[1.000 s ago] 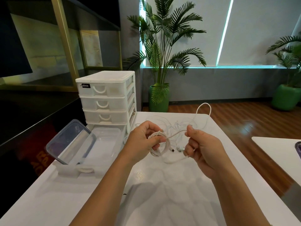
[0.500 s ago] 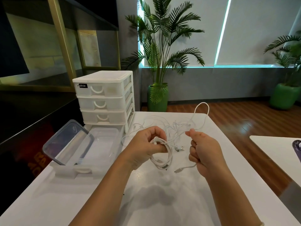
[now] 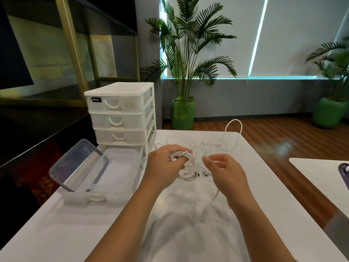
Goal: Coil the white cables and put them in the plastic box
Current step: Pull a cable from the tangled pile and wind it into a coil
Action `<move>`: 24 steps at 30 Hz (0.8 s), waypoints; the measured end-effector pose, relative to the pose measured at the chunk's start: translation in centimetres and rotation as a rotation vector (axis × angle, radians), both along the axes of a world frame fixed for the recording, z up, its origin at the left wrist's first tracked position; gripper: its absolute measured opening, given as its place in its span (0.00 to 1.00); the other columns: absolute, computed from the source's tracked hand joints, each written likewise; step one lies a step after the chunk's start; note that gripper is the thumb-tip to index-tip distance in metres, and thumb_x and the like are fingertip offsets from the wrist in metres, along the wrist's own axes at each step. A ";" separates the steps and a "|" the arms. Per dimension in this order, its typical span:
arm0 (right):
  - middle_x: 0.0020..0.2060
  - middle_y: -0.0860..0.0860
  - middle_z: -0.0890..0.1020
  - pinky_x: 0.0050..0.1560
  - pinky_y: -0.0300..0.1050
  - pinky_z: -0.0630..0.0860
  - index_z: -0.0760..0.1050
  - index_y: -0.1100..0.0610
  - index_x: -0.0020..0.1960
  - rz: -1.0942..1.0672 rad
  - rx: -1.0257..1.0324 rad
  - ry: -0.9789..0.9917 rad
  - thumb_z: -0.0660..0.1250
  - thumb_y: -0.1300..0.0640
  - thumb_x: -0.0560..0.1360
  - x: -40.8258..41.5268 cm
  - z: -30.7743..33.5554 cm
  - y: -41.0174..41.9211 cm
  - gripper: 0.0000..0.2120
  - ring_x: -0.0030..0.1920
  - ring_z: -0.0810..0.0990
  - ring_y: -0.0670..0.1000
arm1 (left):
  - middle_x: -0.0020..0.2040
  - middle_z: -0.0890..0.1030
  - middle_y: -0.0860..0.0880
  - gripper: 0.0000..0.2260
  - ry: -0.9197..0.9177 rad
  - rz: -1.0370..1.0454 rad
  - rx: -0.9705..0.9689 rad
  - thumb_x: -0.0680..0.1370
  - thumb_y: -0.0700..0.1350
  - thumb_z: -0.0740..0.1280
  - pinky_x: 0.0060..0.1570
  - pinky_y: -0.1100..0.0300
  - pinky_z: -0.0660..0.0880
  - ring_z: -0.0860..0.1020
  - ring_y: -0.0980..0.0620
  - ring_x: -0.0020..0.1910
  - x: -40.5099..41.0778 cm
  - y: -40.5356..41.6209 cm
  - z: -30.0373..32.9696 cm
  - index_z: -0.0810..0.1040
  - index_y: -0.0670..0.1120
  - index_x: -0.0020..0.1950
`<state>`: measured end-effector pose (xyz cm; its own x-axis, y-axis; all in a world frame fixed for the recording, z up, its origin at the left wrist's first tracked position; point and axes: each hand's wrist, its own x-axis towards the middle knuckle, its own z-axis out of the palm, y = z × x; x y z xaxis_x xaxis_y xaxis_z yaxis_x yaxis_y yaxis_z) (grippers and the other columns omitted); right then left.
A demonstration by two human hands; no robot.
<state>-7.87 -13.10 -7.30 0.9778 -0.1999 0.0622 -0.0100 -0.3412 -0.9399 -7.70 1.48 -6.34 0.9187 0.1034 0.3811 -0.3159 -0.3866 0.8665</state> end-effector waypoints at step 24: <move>0.37 0.42 0.76 0.36 0.29 0.65 0.81 0.50 0.41 0.120 -0.421 -0.231 0.70 0.50 0.71 -1.1 0.9 0.5 0.05 0.36 0.73 0.41 | 0.36 0.81 0.51 0.03 0.402 -0.208 -0.412 0.70 0.44 0.72 0.38 0.63 0.72 0.73 0.55 0.31 0.1 -0.3 0.2 0.82 0.49 0.44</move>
